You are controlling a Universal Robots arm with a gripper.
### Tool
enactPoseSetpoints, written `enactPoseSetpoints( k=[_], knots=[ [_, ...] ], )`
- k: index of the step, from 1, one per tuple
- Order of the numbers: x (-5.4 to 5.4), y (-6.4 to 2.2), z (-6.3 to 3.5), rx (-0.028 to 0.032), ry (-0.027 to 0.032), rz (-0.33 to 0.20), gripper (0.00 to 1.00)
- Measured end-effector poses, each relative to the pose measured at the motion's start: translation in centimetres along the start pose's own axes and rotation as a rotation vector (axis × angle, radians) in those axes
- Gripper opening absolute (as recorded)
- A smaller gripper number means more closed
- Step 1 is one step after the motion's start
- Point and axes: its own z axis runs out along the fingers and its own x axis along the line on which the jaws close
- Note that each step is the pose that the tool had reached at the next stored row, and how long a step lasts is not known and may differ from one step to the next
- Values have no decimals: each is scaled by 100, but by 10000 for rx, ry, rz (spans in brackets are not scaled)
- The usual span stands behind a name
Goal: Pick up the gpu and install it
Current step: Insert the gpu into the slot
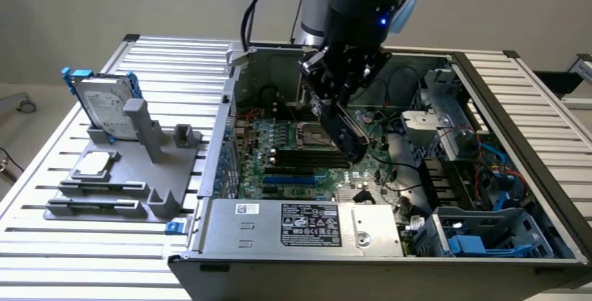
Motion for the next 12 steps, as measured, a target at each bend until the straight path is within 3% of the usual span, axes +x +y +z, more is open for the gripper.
enactPoseSetpoints(
  k=[12],
  knots=[
    [-3, -1, 46, 142, 29, -2169, 26]
  ],
)
